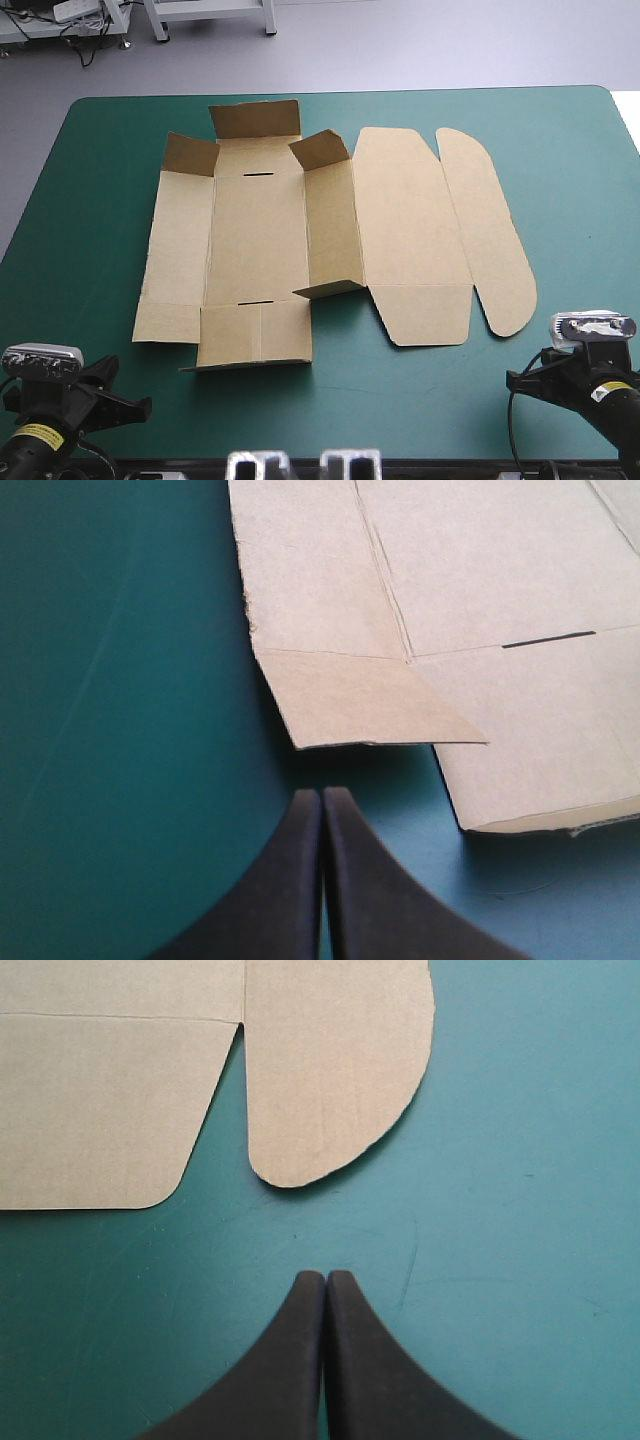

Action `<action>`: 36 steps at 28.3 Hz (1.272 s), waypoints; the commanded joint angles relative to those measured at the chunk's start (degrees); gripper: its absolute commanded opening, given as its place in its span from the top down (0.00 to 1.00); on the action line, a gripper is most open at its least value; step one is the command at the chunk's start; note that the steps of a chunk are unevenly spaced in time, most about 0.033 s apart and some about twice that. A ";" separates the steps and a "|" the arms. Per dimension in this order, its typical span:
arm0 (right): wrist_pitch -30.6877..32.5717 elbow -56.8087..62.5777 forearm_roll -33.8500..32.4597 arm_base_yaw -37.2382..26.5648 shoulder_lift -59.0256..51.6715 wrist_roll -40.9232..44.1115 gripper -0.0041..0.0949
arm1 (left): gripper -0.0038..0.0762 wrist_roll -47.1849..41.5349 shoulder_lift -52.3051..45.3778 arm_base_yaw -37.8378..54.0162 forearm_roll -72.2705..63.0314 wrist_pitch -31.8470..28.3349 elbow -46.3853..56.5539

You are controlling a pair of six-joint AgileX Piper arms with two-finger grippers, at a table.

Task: Fold the box

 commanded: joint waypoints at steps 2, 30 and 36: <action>-2.58 -1.33 0.82 0.10 0.46 -0.16 0.97 | 0.96 -0.17 0.55 0.09 -0.33 -4.02 -1.32; -2.58 -1.33 0.91 0.10 0.46 -0.16 0.97 | 0.96 1.28 19.06 0.09 1.14 -0.01 -25.27; -2.58 -1.33 0.91 0.10 0.46 -0.16 0.97 | 0.96 1.51 39.08 0.09 3.69 0.28 -37.40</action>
